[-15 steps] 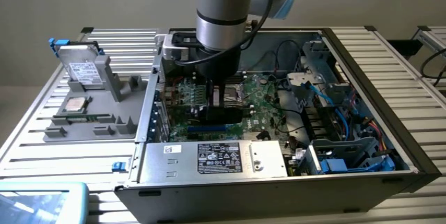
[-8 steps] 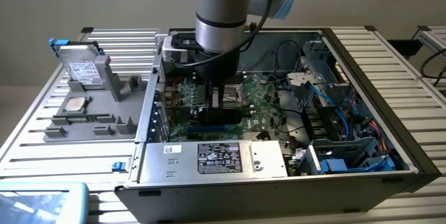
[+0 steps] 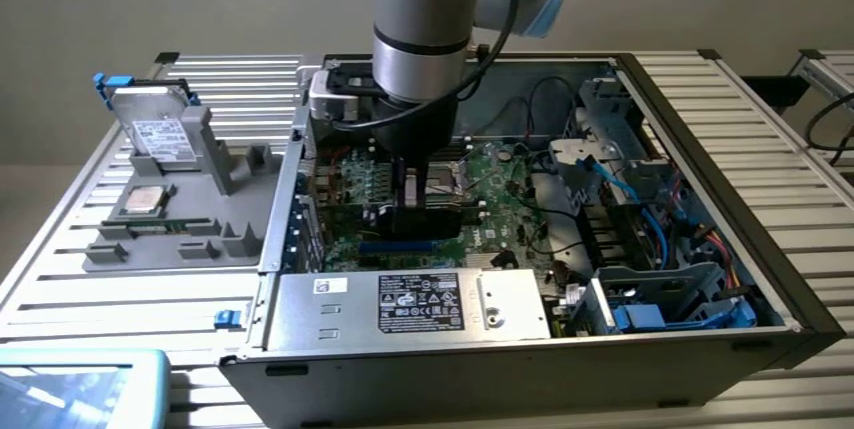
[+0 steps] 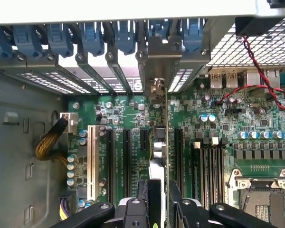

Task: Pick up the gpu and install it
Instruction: 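Insert the gpu into the slot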

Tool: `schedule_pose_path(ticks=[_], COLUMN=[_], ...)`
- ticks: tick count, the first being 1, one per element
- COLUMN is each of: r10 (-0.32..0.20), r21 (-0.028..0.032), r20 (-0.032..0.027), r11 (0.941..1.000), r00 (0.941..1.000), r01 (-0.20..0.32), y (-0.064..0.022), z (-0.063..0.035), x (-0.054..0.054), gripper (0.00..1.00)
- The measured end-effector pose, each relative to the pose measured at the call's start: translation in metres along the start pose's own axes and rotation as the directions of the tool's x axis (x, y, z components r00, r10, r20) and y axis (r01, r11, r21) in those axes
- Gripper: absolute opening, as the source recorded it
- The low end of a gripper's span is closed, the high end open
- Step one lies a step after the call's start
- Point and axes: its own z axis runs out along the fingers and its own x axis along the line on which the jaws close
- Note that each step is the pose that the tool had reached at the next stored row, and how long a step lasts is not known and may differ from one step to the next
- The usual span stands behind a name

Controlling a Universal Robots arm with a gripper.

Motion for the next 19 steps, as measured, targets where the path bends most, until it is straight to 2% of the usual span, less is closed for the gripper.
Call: schedule_pose_path(ticks=[9, 11, 14, 19], r10=[0.0, -0.001, -0.002, -0.002], r21=[-0.0015, -0.0018, -0.0037, -0.0079], r20=[0.0001, 0.0052, 0.0245, 0.025], r11=[1.0, 1.0, 1.0, 1.0], r00=[1.0, 1.0, 0.9997, 0.9997], r01=[0.0, 0.001, 0.002, 0.002], y=[0.0003, 0.0005, 0.0004, 0.0004], z=[0.0025, 0.0027, 0.0029, 0.0033], x=[0.0, -0.0001, 0.0002, 0.0003], gripper=[0.28, 0.28, 0.28, 0.28])
